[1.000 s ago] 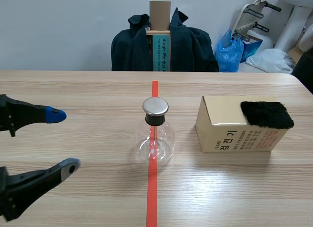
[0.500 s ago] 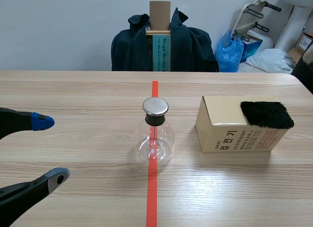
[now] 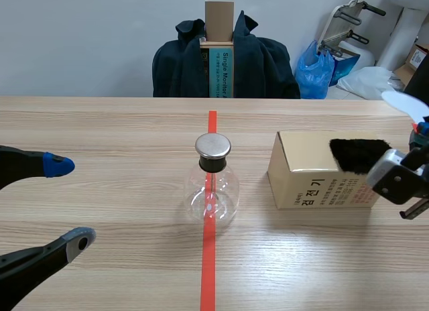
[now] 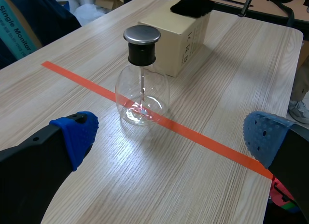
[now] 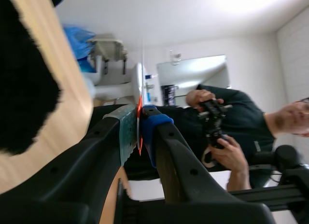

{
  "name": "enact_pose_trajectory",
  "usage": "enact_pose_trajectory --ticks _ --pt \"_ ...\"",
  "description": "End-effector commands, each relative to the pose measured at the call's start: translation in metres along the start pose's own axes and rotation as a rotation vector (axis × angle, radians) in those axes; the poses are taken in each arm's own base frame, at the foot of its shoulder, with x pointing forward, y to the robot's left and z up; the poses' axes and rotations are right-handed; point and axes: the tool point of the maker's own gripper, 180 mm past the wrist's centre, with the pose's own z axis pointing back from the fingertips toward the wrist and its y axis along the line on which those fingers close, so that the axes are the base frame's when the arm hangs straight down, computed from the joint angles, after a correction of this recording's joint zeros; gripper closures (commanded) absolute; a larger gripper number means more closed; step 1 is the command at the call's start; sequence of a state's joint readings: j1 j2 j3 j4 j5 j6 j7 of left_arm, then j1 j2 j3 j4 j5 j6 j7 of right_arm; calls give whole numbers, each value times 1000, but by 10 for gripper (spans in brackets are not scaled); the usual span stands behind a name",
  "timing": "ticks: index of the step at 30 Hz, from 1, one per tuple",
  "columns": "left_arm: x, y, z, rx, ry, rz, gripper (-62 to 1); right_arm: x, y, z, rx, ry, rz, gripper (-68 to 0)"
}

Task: Do the electroscope experiment.
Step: 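Rub the plate on the fur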

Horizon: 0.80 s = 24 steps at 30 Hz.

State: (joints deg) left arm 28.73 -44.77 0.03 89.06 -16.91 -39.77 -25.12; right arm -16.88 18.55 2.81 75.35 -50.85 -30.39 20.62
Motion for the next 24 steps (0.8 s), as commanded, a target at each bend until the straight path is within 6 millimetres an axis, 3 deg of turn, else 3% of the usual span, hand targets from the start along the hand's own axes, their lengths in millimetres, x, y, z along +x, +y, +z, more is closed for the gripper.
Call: enact_pose_trajectory --ticks 1,7,24 --pt "6 -1 -2 -3 -28 4 -623 4 -10 -5 -31 -24 9 -7" --pt "6 -1 -2 -3 -28 4 -623 8 12 0 53 -23 -5 -7" --pt "6 -1 -3 2 -34 9 -623 11 48 22 227 -39 -28 -7"
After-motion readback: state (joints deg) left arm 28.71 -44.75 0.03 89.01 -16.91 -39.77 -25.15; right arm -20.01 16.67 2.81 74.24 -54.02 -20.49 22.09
